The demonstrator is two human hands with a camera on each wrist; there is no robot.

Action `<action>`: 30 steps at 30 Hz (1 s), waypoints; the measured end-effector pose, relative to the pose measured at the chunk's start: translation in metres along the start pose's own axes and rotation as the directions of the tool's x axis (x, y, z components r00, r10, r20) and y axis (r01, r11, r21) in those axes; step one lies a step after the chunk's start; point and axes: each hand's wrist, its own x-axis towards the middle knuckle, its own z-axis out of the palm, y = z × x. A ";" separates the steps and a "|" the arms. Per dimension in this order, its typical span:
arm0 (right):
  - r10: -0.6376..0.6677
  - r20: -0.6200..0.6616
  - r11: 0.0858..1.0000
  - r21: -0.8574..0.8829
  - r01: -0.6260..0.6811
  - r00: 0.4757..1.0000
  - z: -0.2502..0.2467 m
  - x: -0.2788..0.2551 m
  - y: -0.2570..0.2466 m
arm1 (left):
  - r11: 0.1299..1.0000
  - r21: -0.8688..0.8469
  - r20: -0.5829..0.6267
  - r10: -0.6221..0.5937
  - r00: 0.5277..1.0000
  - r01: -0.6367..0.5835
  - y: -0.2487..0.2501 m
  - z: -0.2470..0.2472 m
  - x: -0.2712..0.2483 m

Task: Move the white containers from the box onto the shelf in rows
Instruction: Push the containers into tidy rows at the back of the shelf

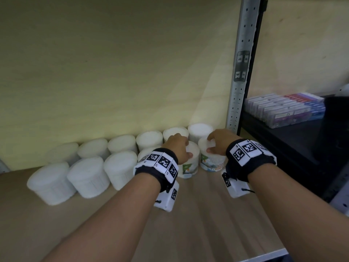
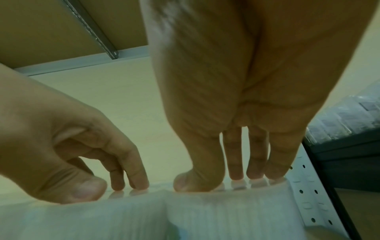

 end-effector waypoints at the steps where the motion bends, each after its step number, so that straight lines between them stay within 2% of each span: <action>1: 0.000 0.000 1.000 -0.001 0.000 1.000 0.000 0.000 0.000 | 1.000 -0.016 0.013 0.010 1.000 -0.010 -0.001 -0.001 0.000; 6: 0.004 0.000 1.000 -0.008 -0.004 1.000 0.000 -0.001 -0.001 | 0.997 -0.046 0.093 0.061 0.994 -0.057 -0.001 -0.006 -0.004; 8: 0.005 -0.001 1.000 -0.008 -0.005 1.000 0.000 -0.001 -0.001 | 0.996 -0.053 0.082 0.069 0.994 -0.065 -0.002 -0.004 -0.005; 13: 0.005 0.000 1.000 -0.008 -0.005 1.000 0.000 -0.001 -0.001 | 0.999 -0.053 -0.168 0.003 0.986 -0.012 -0.004 0.010 -0.005; 15: 0.006 0.001 1.000 -0.009 -0.006 1.000 0.001 -0.001 -0.001 | 0.999 -0.031 -0.202 -0.025 0.979 0.019 -0.005 0.014 -0.005; 18: 0.003 -0.004 1.000 -0.008 -0.003 1.000 0.000 -0.001 -0.001 | 0.999 0.026 -0.178 -0.036 0.983 0.042 -0.006 0.019 -0.004; 22: 0.007 -0.002 1.000 0.000 -0.007 1.000 0.000 0.000 -0.001 | 1.000 0.008 -0.150 -0.025 0.988 0.026 -0.007 0.017 -0.003; 27: 0.013 0.001 1.000 0.005 -0.013 1.000 0.002 0.000 -0.001 | 0.997 -0.075 -0.057 0.004 0.998 -0.008 -0.009 0.011 -0.001; 30: 0.013 -0.006 1.000 0.011 -0.013 1.000 0.002 0.000 -0.001 | 0.990 -0.140 -0.072 0.014 0.997 -0.024 -0.009 0.011 -0.001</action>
